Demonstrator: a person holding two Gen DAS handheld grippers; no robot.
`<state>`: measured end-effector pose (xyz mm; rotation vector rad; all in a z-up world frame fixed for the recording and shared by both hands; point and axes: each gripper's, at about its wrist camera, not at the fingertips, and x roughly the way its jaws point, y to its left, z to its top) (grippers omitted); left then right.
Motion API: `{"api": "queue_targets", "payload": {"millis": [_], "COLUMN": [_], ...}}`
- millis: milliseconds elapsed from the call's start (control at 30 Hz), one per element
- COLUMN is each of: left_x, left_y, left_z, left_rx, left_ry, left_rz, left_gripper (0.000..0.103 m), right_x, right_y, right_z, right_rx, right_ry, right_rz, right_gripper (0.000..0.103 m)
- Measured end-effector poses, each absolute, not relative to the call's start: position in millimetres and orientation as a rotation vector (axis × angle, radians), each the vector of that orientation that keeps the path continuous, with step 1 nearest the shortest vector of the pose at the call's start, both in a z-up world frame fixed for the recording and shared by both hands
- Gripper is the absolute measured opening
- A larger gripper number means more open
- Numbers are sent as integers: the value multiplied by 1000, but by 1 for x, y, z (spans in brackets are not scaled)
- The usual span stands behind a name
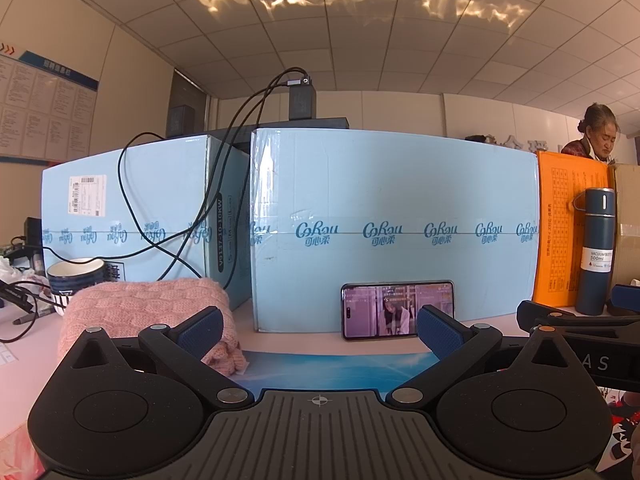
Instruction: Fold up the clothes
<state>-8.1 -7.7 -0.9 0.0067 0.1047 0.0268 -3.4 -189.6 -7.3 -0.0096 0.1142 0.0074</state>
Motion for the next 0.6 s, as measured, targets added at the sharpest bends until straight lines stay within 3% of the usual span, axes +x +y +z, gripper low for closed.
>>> {"api": "queue_targets", "payload": {"millis": [600], "left_x": [-9], "left_y": [-9], "left_z": [-1], "left_rx": [10], "left_ry": [102], "left_rz": [29], "left_gripper": [103], "right_x": [-3], "right_y": [-189], "right_z": [-7], "right_rx": [-12], "right_ry": [114], "right_rz": [7], "right_gripper": [103]}}
